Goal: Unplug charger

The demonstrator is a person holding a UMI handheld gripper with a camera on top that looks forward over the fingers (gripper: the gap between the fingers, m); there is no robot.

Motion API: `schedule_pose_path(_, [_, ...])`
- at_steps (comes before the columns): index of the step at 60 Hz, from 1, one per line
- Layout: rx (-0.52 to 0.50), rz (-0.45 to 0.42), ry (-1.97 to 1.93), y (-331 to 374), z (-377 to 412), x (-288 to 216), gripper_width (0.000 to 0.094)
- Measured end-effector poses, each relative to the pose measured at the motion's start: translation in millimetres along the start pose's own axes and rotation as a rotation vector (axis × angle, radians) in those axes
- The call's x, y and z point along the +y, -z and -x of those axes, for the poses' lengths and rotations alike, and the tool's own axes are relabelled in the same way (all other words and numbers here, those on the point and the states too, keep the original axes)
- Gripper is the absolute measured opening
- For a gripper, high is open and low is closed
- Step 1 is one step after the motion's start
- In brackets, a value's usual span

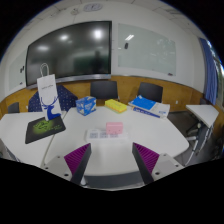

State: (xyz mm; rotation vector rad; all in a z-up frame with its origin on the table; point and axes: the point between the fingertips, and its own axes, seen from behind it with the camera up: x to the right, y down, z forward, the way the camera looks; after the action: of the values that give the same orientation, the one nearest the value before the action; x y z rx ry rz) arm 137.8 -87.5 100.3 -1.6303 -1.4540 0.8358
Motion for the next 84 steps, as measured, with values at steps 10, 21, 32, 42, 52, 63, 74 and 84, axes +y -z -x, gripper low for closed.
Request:
schedule_pose_path(10, [-0.051,-0.084,0.023,-54,-3,-18,0.086])
schedule_pose_path(21, [-0.074,-0.108,0.059,-122,-4,-21,0.0858])
schedule_pose_path(32, [-0.09,-0.099,0.049,-177,-3,-19,0.0859])
schedule_pose_path(42, [-0.108,-0.091,0.02,-201,4,-20,0.0724])
schedule_pose_path(52, [-0.089,-0.079,0.063,-205,-1,-23,0.042])
schedule_pose_path(63, [-0.083,-0.197,-0.038,-165,-33,-123,0.0392])
schedule_pose_path(74, [-0.011,-0.013,-0.043,-172,-126,-112,0.0432])
schedule_pose_path(84, [0.007,0.179,0.017,-211,-175,-31,0.0466])
